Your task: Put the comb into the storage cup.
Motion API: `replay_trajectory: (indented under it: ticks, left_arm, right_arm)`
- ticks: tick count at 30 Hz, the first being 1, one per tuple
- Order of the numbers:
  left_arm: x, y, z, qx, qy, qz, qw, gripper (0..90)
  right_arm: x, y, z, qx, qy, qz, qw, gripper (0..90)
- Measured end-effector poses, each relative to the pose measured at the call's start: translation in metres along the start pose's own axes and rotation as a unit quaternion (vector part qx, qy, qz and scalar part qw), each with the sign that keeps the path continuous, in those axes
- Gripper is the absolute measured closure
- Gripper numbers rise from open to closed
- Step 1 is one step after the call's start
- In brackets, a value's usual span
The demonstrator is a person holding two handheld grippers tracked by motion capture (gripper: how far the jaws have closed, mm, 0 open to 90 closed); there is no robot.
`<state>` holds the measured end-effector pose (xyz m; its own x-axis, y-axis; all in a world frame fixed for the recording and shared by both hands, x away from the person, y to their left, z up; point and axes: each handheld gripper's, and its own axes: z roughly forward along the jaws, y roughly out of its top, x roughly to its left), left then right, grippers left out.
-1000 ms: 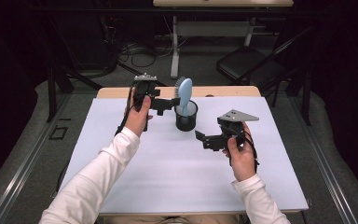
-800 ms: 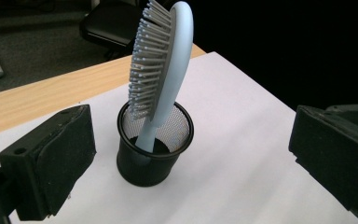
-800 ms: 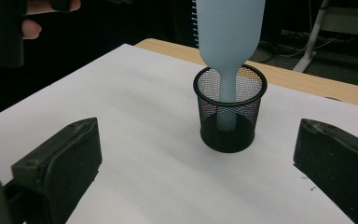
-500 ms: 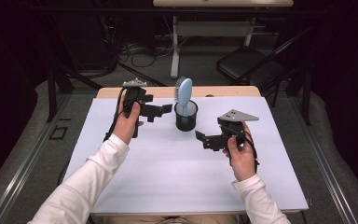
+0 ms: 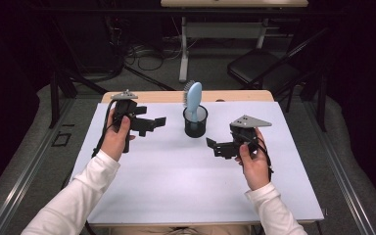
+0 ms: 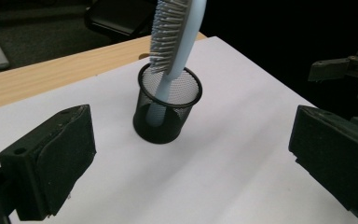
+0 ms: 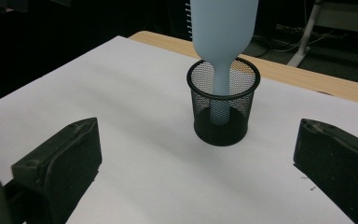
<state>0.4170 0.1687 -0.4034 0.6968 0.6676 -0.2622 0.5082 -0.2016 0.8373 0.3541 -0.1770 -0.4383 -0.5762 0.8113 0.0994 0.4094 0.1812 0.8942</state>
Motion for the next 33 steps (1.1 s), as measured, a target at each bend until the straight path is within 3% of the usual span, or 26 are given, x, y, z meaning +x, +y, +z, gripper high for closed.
replay_trajectory:
  ticks: [16, 24, 33]
  left_arm:
    - [0.018, -0.033, -0.039, -0.007, 0.008, -0.024, 0.9996, 0.4]
    - [0.021, -0.055, -0.051, -0.008, 0.015, -0.023, 0.9996, 0.4]
    - [0.029, -0.081, -0.055, -0.021, 0.015, -0.044, 0.9987, 0.4]
  right_arm:
    - [-0.011, -0.01, -0.013, 0.011, -0.015, 0.004, 0.9998, 0.4]
    - [-0.017, -0.02, -0.021, 0.02, -0.026, 0.005, 0.9995, 0.4]
    - [-0.027, -0.035, -0.028, 0.028, -0.041, 0.015, 0.9987, 0.4]
